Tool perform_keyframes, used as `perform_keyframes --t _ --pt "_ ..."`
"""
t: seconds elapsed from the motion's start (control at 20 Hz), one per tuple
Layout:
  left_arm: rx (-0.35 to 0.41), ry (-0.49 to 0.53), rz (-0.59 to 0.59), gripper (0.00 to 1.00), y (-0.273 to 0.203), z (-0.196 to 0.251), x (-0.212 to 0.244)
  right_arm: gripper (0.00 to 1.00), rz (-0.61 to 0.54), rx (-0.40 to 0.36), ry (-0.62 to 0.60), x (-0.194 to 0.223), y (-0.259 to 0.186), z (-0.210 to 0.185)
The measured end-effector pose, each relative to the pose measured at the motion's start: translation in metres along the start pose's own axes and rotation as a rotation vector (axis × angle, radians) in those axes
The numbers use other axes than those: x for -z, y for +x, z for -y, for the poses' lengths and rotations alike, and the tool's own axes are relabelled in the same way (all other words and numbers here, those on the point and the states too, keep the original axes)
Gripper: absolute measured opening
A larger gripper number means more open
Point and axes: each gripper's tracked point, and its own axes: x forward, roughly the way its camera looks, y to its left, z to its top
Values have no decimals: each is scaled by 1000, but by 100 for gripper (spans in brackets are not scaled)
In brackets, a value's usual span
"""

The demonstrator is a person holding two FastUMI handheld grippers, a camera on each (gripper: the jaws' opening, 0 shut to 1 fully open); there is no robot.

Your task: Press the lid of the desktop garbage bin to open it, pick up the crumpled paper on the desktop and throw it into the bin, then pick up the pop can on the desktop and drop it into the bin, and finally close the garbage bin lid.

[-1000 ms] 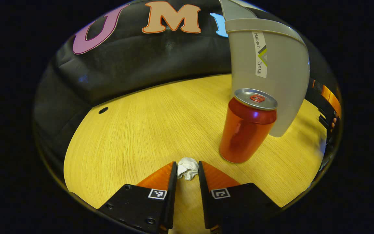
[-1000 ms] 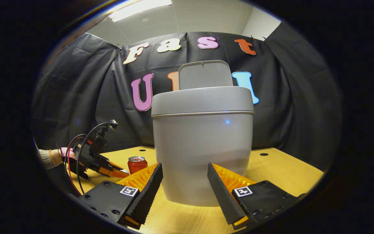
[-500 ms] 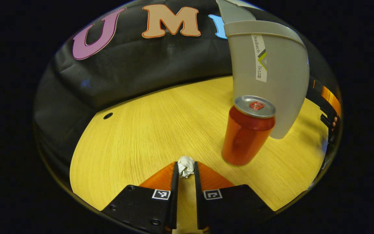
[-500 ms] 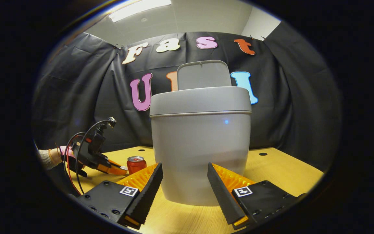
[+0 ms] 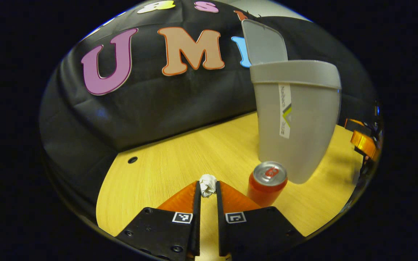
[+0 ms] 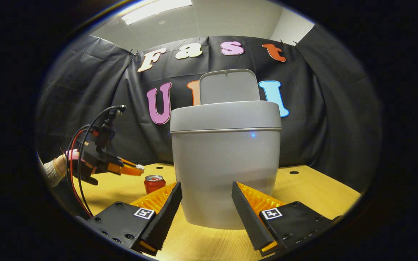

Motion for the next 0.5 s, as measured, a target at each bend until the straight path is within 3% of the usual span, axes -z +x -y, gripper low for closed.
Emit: perform_keyframes --t 0.35,0.5 --pt "79 43 171 18 -13 20 -101 94 -21 -17 14 4 -1 -8" --pt "153 56 257 18 -24 48 -154 94 -27 -40 14 6 0 -16"
